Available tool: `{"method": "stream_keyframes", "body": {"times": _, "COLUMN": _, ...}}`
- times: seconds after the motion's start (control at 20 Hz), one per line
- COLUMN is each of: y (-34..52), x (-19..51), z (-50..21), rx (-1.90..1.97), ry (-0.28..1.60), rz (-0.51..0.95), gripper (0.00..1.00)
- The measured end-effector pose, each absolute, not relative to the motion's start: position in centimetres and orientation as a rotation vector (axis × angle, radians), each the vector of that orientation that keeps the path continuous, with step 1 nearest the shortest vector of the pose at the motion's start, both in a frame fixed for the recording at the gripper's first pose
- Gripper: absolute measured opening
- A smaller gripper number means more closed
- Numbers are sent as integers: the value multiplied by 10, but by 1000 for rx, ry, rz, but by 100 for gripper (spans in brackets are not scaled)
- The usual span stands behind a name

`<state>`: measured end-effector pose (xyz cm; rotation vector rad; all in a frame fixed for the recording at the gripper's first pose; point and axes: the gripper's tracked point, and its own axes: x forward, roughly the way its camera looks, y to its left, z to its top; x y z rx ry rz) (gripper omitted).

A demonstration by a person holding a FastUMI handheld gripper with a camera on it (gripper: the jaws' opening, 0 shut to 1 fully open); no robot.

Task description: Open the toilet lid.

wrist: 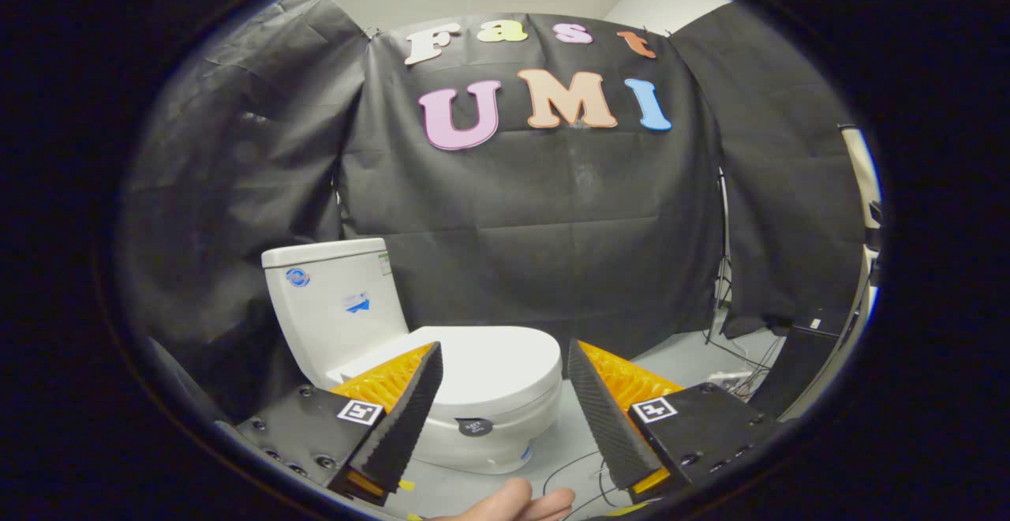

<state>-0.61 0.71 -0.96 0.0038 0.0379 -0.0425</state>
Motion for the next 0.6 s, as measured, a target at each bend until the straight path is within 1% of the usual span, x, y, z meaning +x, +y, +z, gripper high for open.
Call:
{"method": "stream_keyframes", "body": {"times": 0.25, "y": 15, "x": -2, "z": -21, "rx": 53, "ry": 30, "rz": 1, "gripper": 99}}
{"method": "stream_keyframes", "body": {"times": 0.6, "y": 31, "x": 17, "z": -90, "rx": 178, "ry": 145, "rz": 69, "gripper": 99}}
